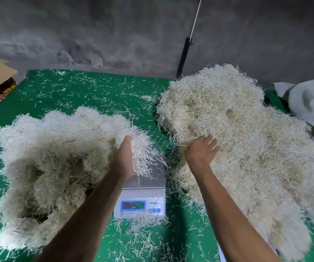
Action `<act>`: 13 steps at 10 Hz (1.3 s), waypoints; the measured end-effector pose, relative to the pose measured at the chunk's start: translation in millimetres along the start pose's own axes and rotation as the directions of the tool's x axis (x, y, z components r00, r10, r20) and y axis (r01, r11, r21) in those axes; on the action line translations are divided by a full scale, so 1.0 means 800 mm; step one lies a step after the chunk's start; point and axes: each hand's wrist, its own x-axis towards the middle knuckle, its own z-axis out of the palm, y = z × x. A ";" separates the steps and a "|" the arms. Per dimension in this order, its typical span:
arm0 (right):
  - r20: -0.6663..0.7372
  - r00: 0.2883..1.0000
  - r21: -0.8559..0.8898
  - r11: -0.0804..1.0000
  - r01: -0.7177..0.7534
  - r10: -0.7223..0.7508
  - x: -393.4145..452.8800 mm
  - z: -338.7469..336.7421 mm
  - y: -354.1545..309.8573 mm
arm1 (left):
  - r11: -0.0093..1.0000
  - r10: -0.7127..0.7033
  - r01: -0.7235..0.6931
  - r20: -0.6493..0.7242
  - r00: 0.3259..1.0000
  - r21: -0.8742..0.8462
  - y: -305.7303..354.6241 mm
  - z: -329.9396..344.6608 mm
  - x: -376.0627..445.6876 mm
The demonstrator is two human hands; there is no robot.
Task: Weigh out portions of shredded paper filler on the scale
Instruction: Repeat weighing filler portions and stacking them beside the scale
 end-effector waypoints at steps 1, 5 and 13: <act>-0.205 0.928 0.386 0.845 0.369 -0.312 -0.043 -0.010 -0.048 | 0.999 -0.011 0.017 0.161 0.987 -0.033 -0.002 0.005 -0.008; 0.217 0.953 0.875 0.475 -0.093 -0.212 -0.041 0.001 -0.055 | 0.992 -0.059 0.060 0.009 0.998 -0.112 0.039 -0.070 0.006; 0.247 0.817 0.903 0.430 0.001 -0.522 -0.082 0.014 -0.058 | 0.989 -0.066 0.075 0.075 0.995 -0.130 -0.023 -0.069 0.014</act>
